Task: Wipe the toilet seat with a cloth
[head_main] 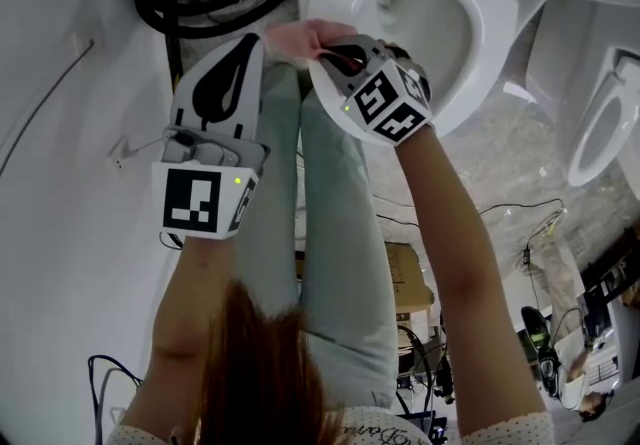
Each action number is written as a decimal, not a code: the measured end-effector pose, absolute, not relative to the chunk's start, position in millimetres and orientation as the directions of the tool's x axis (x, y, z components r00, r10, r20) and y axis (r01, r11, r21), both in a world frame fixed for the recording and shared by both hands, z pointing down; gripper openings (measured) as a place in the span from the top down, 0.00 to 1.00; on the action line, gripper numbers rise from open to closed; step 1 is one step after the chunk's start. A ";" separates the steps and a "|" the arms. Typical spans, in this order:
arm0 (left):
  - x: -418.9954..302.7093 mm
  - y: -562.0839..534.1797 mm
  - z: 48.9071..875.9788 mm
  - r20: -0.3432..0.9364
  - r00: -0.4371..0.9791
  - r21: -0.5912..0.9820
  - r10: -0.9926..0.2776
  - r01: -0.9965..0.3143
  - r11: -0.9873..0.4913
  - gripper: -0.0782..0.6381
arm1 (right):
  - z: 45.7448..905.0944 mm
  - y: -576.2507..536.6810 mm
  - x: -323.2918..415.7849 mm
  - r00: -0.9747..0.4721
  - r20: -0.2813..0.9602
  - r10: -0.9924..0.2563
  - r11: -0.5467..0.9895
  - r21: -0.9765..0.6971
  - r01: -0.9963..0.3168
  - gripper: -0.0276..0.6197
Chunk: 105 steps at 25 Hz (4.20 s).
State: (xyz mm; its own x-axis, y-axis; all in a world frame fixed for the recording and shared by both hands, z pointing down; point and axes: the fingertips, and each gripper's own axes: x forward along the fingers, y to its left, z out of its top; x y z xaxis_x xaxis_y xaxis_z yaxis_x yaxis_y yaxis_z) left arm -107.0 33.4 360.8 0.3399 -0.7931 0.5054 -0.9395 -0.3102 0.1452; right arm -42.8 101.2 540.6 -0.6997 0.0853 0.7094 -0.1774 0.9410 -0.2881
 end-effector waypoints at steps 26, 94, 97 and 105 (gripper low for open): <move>-96.5 30.5 370.2 0.544 0.349 0.171 -0.763 -0.936 -0.306 0.89 | 534.8 29.9 -58.5 -0.729 0.680 -0.079 0.908 -0.253 -0.334 0.92; -57.3 18.4 376.7 0.556 0.424 0.185 -0.715 -0.902 -0.391 0.89 | 522.6 -110.8 114.4 -0.496 0.548 -0.673 0.406 -0.286 -0.868 0.92; -54.2 20.4 377.2 0.558 0.428 0.186 -0.711 -0.899 -0.396 0.89 | 522.9 -112.3 128.1 -0.462 0.551 -0.695 0.353 -0.298 -0.887 0.92; -51.3 20.3 374.5 0.541 0.441 0.187 -0.717 -0.894 -0.408 0.89 | 528.2 -107.8 159.7 -0.387 0.586 -0.712 0.240 -0.314 -0.919 0.92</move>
State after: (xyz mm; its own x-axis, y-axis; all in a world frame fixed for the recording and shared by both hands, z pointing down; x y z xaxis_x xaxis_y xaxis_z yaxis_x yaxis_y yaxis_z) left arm -51.3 20.3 374.5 0.4406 -0.7166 0.5407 -0.8935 -0.4083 0.1870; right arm 159.7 -107.8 528.2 -0.3866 -0.7119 0.5863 -0.9185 0.2398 -0.3144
